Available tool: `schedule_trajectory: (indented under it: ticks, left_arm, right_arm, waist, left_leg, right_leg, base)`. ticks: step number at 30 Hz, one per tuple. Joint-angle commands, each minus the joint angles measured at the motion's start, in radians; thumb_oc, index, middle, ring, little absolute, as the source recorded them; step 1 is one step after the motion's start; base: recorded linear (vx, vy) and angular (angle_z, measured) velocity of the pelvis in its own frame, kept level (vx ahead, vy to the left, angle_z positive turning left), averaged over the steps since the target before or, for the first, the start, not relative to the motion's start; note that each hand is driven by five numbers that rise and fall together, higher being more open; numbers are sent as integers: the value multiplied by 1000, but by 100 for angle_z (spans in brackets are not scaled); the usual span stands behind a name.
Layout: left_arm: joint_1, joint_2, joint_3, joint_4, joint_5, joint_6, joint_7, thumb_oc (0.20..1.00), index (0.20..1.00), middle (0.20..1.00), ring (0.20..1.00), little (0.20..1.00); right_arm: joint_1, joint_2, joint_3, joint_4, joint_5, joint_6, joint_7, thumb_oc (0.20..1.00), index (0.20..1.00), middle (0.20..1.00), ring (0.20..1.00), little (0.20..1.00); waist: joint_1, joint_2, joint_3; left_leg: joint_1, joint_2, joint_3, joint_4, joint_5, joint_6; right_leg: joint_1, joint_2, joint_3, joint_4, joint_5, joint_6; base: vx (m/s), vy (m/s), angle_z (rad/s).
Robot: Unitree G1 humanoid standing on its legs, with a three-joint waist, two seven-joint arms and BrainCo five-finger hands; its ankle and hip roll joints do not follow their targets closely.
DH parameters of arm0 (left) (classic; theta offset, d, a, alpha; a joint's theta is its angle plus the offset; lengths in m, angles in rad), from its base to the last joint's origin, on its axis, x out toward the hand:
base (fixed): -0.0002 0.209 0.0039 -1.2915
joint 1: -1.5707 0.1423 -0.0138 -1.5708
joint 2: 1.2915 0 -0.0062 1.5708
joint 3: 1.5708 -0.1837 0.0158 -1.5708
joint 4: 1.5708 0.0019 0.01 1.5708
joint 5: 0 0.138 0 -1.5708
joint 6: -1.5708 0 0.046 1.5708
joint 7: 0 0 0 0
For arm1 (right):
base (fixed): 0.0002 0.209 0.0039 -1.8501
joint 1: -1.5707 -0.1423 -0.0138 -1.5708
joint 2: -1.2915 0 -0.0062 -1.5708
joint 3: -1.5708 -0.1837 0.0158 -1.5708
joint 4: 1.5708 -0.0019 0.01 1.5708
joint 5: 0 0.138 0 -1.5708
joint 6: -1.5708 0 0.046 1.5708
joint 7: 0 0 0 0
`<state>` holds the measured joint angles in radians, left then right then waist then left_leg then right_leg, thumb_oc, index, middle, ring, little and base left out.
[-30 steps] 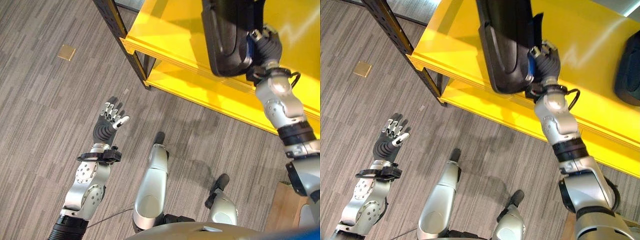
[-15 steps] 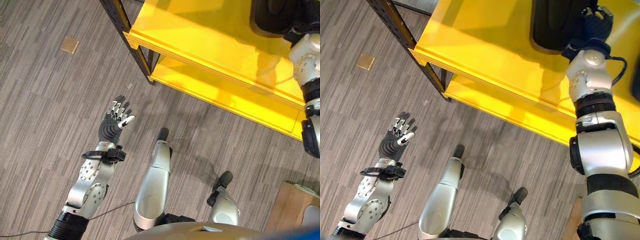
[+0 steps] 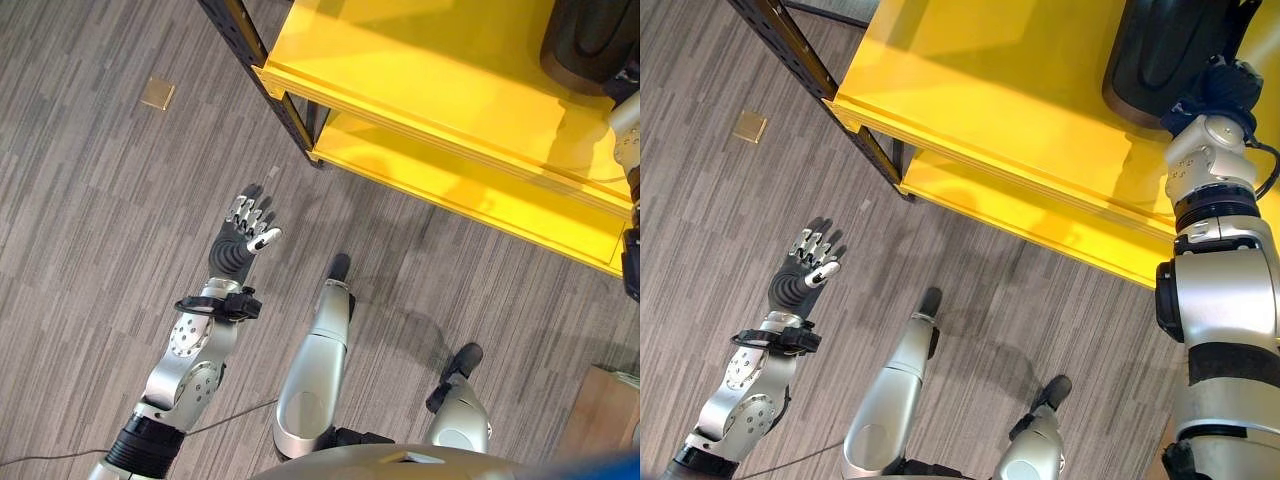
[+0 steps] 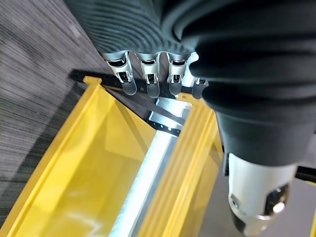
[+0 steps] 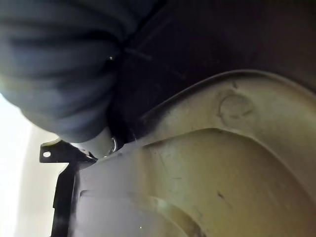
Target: Move parts from the plastic box to the shelf.
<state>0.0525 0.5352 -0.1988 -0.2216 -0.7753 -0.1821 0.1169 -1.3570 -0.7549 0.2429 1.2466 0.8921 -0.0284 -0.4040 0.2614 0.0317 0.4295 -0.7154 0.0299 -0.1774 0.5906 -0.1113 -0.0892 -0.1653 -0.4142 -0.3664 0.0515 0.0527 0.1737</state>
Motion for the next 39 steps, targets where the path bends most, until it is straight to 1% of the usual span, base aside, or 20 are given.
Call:
schedule_trajectory:
  ticks: [1, 2, 8, 14, 19, 25, 39]
  left_arm:
    - [-15, 7, -30, -46, -20, -63, 12, 1000, 1000, 1000, 1000, 1000]
    - [-14, 7, -30, -46, -20, -63, 13, 1000, 1000, 1000, 1000, 1000]
    - [-31, 1, -43, -37, -18, -61, 22, 1000, 1000, 1000, 1000, 1000]
    - [-33, 3, -50, -34, -24, -64, 24, 1000, 1000, 1000, 1000, 1000]
    - [-38, 7, -50, -33, -21, -71, 29, 1000, 1000, 1000, 1000, 1000]
    - [-38, 6, -48, -31, -22, -77, 32, 1000, 1000, 1000, 1000, 1000]
    - [-44, 5, -52, -27, -20, -81, 33, 1000, 1000, 1000, 1000, 1000]
  right_arm:
    - [-35, -32, -11, -48, 49, -72, -11, 200, 200, 200, 200, 200]
    - [-34, -32, -12, -49, 49, -72, -12, 200, 200, 200, 200, 200]
    - [6, 33, -64, -42, 74, -82, -29, 200, 200, 200, 200, 200]
    - [3, 45, -85, -13, 78, -75, -37, 200, 200, 200, 200, 200]
    - [-12, 38, -71, 17, 54, -61, -40, 200, 200, 200, 200, 200]
    - [-14, 33, -81, 28, 72, -65, -38, 200, 200, 200, 200, 200]
    - [8, -24, -112, 63, 90, -61, -48, 200, 200, 200, 200, 200]
  waist:
    - [-5, 37, -12]
    - [-5, 37, -12]
    - [-8, 46, -6]
    - [-8, 54, -2]
    - [-9, 56, 3]
    - [-11, 57, 6]
    - [-19, 58, 6]
  left_leg:
    - [66, 10, 95, -146, 26, 14]
    - [66, 10, 95, -146, 25, 14]
    - [66, 9, 98, -145, 24, 16]
    - [65, 5, 98, -143, 23, 17]
    - [67, 4, 100, -148, 26, 17]
    - [67, 3, 99, -149, 27, 18]
    - [69, 1, 103, -153, 27, 16]
  right_leg:
    - [33, -12, 9, 197, -178, -14]
    - [33, -12, 9, 197, -178, -13]
    - [33, -12, 16, 196, -180, -14]
    - [36, -11, 14, 196, -185, -15]
    - [35, -14, 13, 195, -183, -13]
    - [38, -13, 13, 194, -184, -14]
    - [46, -9, 9, 182, -181, -10]
  base:
    - [0, 0, 0]
    - [0, 0, 0]
    - [-1, -1, -1]
    - [0, 0, 0]
    - [0, 0, 0]
    - [0, 0, 0]
    - [0, 0, 0]
